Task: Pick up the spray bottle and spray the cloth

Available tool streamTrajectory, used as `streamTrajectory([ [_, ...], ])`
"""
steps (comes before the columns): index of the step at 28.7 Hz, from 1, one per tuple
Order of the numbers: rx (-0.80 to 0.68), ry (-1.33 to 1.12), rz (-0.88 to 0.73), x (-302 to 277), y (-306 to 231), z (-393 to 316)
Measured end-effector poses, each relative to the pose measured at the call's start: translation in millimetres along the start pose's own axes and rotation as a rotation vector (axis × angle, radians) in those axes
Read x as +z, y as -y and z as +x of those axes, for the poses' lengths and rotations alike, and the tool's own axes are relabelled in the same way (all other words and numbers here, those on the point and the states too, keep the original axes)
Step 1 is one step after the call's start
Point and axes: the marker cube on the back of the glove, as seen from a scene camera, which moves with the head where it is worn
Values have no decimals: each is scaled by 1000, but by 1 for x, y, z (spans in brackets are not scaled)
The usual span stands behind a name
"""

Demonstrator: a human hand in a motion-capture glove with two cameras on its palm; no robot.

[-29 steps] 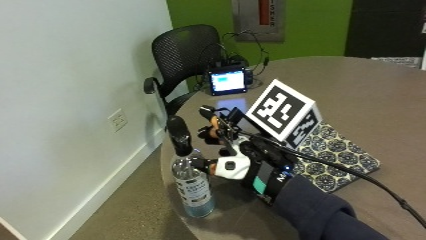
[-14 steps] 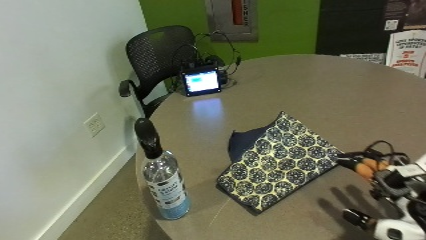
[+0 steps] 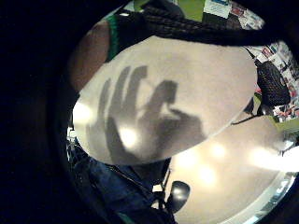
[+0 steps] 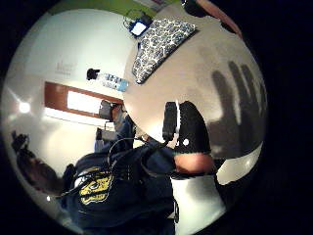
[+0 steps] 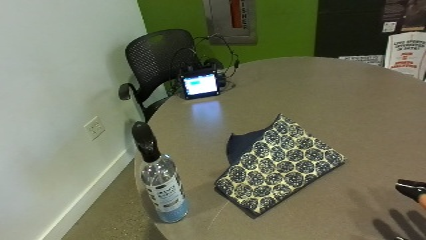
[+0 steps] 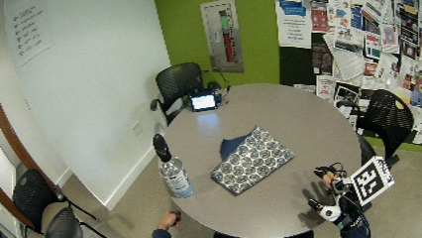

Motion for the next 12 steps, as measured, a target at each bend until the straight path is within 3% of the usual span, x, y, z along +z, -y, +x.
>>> streamTrajectory([
  [12,56,66,41,-15,-27,-3],
])
